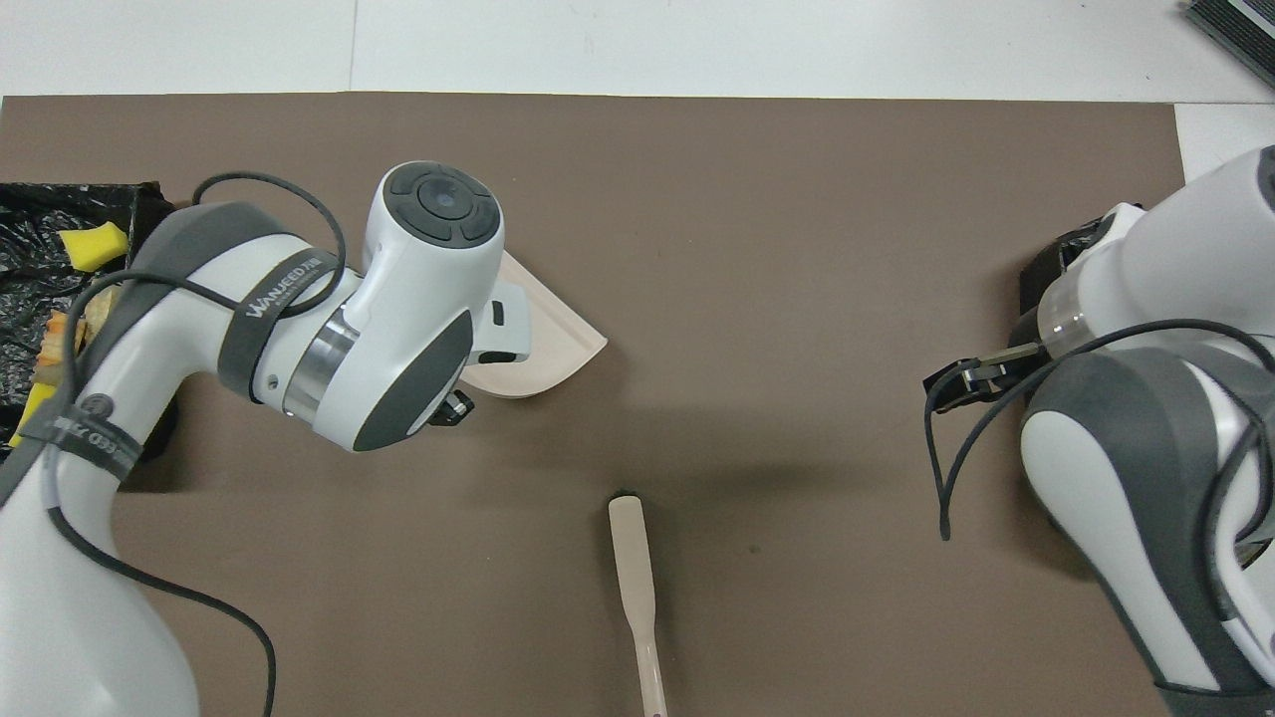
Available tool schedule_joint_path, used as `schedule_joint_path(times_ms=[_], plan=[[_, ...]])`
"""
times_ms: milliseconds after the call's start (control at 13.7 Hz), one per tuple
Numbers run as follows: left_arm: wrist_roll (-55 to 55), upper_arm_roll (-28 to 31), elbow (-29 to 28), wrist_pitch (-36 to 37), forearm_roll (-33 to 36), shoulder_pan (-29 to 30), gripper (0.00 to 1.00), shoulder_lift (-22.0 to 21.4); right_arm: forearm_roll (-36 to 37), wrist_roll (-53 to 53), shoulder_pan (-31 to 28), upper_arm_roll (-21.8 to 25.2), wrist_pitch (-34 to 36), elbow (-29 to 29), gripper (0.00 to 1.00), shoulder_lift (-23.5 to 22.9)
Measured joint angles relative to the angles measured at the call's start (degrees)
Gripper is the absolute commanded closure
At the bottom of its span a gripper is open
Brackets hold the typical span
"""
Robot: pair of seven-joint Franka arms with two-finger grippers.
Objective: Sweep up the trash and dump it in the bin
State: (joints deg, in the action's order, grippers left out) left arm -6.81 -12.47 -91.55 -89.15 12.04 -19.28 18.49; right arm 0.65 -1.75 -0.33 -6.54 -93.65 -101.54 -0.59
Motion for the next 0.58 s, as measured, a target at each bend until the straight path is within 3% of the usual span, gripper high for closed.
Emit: schedule_joint_path(times_ms=[364, 583], plan=[[16.6, 0.0, 0.4, -7.7, -8.1, -3.7, 1.00, 0.8, 0.1, -1.3, 1.5, 12.1, 0.6, 5.8, 0.00, 0.0], [22.4, 0.0, 2.1, -9.7, -9.1, -6.4, 1.00, 2.7, 0.0, -1.3, 1.5, 12.5, 7.4, 11.7, 0.00, 0.1]])
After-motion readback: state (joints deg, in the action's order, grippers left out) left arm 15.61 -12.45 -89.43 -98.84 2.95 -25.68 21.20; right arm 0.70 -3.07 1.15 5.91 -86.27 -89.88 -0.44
